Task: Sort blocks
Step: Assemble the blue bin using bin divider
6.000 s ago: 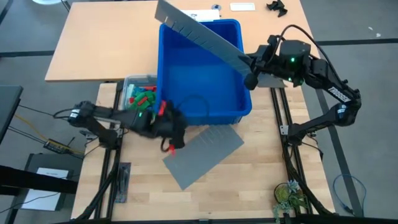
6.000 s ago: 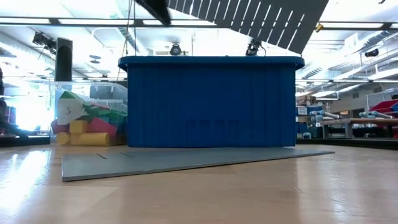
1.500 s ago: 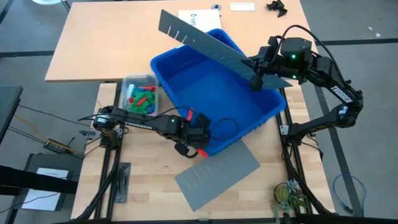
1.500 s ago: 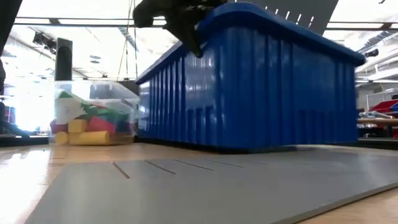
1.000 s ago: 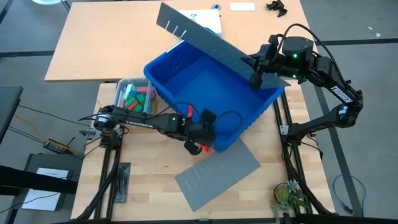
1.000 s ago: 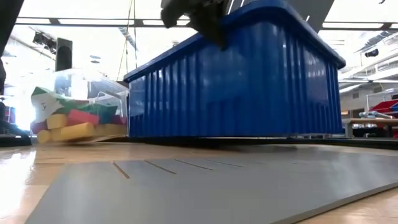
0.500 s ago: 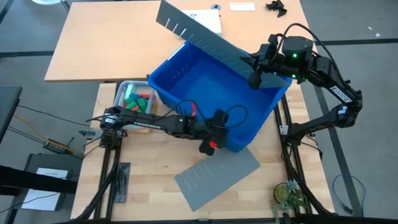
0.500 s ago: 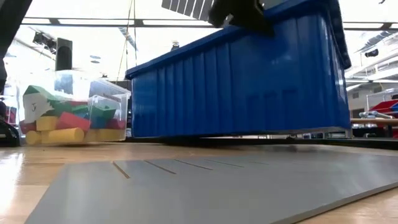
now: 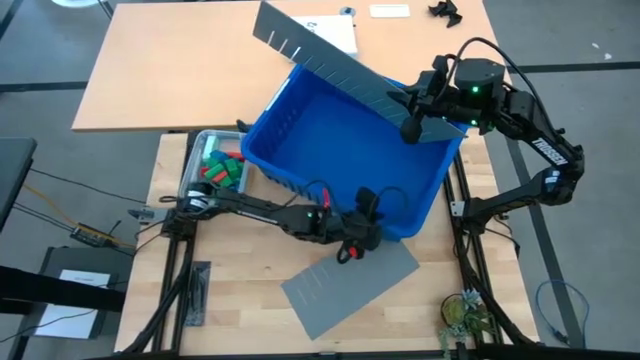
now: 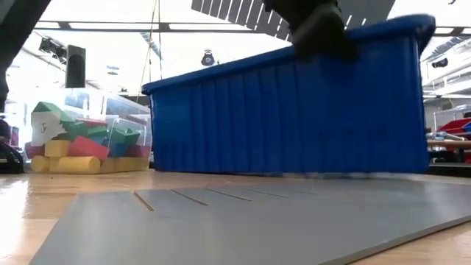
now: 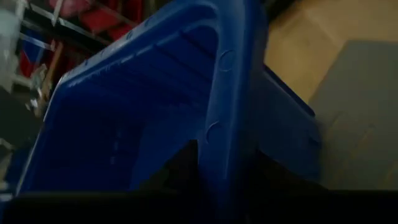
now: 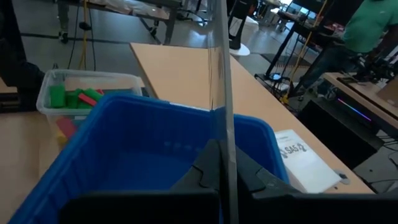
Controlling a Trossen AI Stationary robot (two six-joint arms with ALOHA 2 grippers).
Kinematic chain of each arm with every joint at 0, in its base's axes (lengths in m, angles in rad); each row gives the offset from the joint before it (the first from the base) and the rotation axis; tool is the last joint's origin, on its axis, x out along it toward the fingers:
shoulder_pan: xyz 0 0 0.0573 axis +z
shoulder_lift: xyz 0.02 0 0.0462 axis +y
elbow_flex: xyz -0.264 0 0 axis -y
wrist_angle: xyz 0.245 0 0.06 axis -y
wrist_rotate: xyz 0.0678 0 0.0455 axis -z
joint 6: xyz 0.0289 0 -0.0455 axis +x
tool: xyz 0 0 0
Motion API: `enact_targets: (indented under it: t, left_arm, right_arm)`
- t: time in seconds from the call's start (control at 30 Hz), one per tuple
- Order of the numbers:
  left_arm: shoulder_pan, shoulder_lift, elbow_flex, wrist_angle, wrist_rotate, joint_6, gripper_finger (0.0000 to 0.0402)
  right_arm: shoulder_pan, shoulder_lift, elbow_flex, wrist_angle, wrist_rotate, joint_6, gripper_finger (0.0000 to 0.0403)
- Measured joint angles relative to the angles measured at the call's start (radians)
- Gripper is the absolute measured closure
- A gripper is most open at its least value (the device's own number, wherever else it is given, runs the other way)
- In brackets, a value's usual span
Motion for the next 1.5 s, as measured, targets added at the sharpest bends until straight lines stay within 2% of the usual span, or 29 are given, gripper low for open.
enact_targets:
  t: [0.27,0.47,0.7,0.93,1.0,1.1,1.2,1.37,1.5]
  left_arm:
    - [0.034,0.031,-0.002,0.13,-0.048,0.025,0.0288]
    - [0.065,0.031,-0.002,0.163,-0.02,0.023,0.0278]
    - [0.075,0.03,-0.002,0.174,0.087,-0.044,0.0223]
    - [0.056,0.029,0.009,0.224,0.108,-0.047,0.0156]
    - [0.043,0.024,0.029,0.226,0.162,-0.071,0.0145]
    - [0.027,0.02,0.074,0.139,0.237,-0.103,0.0137]
    - [0.021,0.023,0.123,0.031,0.247,-0.132,0.0136]
    - [0.037,-0.042,0.232,-0.337,0.225,-0.253,0.0136]
    - [0.08,-0.123,0.237,-0.644,0.234,-0.374,0.0136]
  right_arm:
    - [0.0,0.0,0.0,-0.014,0.0,0.002,0.0401]
    - [-0.004,0.0,0.0,-0.013,0.002,0.0,0.0401]
    - [-0.007,0.0,0.0,-0.018,0.003,0.0,0.0401]
    - [-0.01,0.0,0.0,-0.028,0.004,0.001,0.0401]
    - [-0.01,0.0,0.0,-0.029,0.004,0.002,0.0401]
    - [-0.01,0.0,0.0,-0.031,0.003,0.002,0.0401]
    - [-0.01,0.0,0.0,-0.037,0.004,0.008,0.0401]
    - [-0.011,0.0,0.0,-0.057,0.004,0.019,0.0401]
    - [-0.011,0.0,0.0,-0.073,0.003,0.026,0.0401]
